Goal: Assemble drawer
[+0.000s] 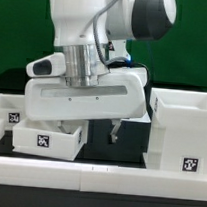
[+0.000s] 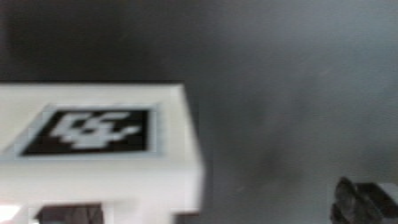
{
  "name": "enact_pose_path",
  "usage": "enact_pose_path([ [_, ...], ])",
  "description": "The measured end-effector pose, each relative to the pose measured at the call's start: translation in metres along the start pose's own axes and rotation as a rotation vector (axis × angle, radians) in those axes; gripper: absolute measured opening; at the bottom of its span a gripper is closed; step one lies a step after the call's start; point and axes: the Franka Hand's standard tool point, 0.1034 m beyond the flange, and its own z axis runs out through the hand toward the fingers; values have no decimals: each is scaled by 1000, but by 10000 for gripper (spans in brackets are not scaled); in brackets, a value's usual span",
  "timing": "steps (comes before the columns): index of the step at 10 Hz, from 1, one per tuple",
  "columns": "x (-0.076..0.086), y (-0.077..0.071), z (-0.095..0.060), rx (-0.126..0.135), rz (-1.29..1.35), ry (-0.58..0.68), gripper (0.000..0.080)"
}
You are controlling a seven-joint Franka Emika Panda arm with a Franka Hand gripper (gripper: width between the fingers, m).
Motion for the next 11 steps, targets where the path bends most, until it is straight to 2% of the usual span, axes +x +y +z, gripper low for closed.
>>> enact_pose_path([
  [1,3,4,0,-13,-1,26,649],
  [2,0,3,1,-12,-2,21,649],
  [3,1,3,1,-12,-1,22,519],
  [4,0,3,1,-12,6,21,519],
  [6,0,3,1,-11,20,21,246],
  [7,0,2,2,-7,79,23,246],
  [8,0,3,1,-7,76,24,64],
  [9,2,4,-2,-7,40,26,42],
  [10,2,2,-4,11,32,-3,42],
  [11,4,1,-6,16,8,-7,38],
])
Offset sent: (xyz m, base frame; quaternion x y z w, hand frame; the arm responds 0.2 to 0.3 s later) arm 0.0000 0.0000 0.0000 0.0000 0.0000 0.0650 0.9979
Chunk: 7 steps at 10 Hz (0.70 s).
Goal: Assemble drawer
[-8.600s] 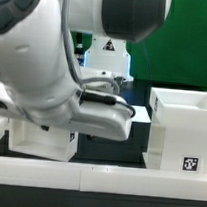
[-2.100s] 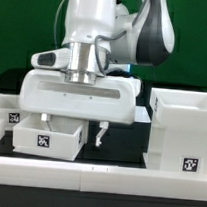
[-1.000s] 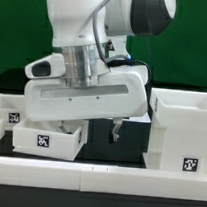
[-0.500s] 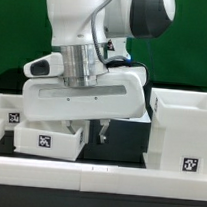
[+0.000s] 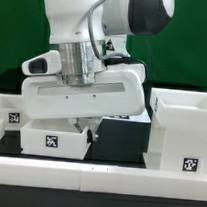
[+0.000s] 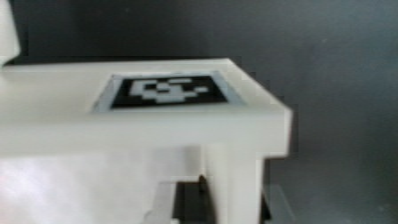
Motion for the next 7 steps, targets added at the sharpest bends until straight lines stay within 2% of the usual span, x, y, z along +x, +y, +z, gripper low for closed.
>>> enact_pose_path([
  [2,3,9,-2,7,185,61,37],
  [7,4,6,-2,9,255,63,37],
])
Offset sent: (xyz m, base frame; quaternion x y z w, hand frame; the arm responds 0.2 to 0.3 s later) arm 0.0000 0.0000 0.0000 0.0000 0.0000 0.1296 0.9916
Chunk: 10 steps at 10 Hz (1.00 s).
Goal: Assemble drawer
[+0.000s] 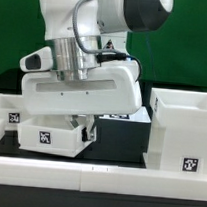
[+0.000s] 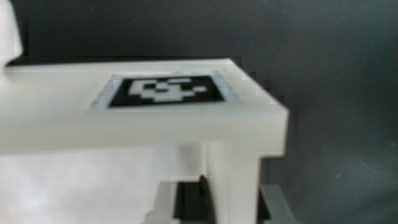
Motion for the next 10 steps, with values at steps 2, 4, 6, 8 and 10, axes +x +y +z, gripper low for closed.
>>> enact_pose_path([
  [2,3,3,-2,-7,-179,17,37],
  [4,4,5,-3,-11,-509,0,36],
  [6,2,9,-1,-24,-730,-8,34],
  [8,2,11,-1,-32,-859,-17,34],
  [10,2,15,-1,-45,-1063,-30,34],
])
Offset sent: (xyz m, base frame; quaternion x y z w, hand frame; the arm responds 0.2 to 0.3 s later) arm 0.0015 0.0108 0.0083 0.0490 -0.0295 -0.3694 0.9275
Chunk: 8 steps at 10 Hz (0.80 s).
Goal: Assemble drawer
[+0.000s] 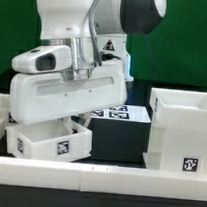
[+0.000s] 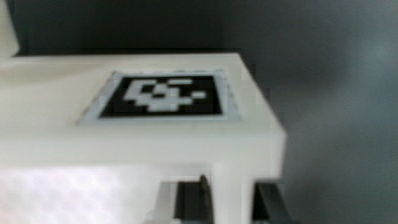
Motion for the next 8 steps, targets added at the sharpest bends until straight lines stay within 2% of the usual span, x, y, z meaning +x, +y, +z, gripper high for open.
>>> enact_pose_path([
  [1,-6,5,-1,-9,-284,-8,34],
  [3,-7,0,3,-5,-634,-51,34],
  [7,-14,5,4,-2,-815,-76,34],
  [8,-10,3,3,2,-885,-83,34],
])
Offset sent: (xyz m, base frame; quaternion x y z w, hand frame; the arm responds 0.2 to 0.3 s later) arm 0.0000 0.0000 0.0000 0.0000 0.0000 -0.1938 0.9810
